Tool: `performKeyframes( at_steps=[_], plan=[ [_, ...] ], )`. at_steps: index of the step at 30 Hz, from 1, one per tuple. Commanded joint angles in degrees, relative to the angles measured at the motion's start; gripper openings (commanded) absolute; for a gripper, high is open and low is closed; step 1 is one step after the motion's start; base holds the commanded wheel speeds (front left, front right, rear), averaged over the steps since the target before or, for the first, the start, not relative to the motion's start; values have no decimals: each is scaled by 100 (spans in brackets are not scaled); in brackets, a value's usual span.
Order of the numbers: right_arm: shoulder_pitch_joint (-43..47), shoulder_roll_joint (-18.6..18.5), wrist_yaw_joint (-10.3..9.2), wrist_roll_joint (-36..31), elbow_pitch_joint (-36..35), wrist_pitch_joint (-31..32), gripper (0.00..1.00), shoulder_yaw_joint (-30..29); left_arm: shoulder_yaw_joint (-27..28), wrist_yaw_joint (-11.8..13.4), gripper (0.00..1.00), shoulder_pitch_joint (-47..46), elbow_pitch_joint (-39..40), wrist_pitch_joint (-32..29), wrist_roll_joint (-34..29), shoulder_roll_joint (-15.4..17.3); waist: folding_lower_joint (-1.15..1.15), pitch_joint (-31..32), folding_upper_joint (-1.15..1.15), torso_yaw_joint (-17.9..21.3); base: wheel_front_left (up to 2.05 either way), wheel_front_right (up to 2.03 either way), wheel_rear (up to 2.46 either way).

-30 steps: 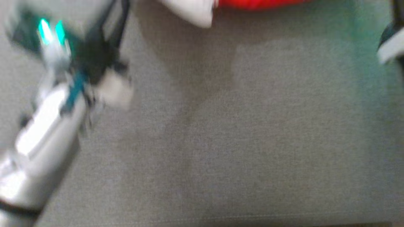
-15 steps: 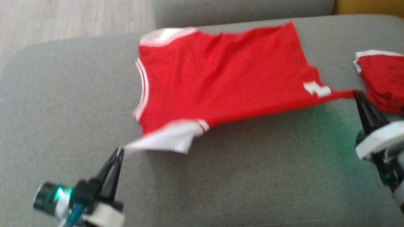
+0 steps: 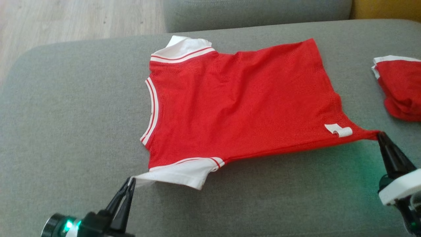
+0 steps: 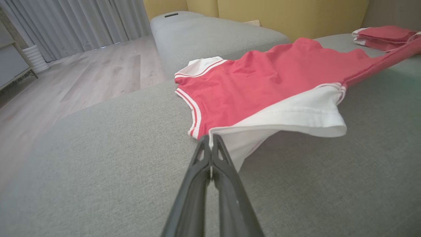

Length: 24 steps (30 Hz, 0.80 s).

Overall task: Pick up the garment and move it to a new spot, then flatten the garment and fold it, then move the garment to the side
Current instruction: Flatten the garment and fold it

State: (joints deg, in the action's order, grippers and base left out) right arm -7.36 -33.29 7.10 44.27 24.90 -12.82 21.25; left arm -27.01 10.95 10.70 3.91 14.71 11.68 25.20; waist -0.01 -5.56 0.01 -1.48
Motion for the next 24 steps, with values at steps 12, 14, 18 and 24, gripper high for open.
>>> performKeyframes(
  at_steps=[12, 14, 18, 24],
  plan=[
    [-779, 306, 39, -784, -122, 570, 0, -567, 321, -591, 0, -2015, -819, 29, -347, -373, 1, -670, -1, -161, 0, 0, 0],
    [-998, 353, 39, -885, -64, 646, 0, -548, 338, -679, 0, -2347, -1068, 29, -382, -465, 1, -801, -1, -165, 0, 0, 0],
    [-1446, 389, 39, -1030, 120, 705, 0, -477, 273, -814, 0, -2954, -1508, 29, -650, -527, 1, -1034, -1, -193, 0, 0, 0],
    [-1993, 435, 39, -1086, 509, 636, 0, -292, 245, -836, 0, -3573, -1898, 29, -893, -674, 1, -1246, -1, -210, 0, 0, 0]
  ],
)
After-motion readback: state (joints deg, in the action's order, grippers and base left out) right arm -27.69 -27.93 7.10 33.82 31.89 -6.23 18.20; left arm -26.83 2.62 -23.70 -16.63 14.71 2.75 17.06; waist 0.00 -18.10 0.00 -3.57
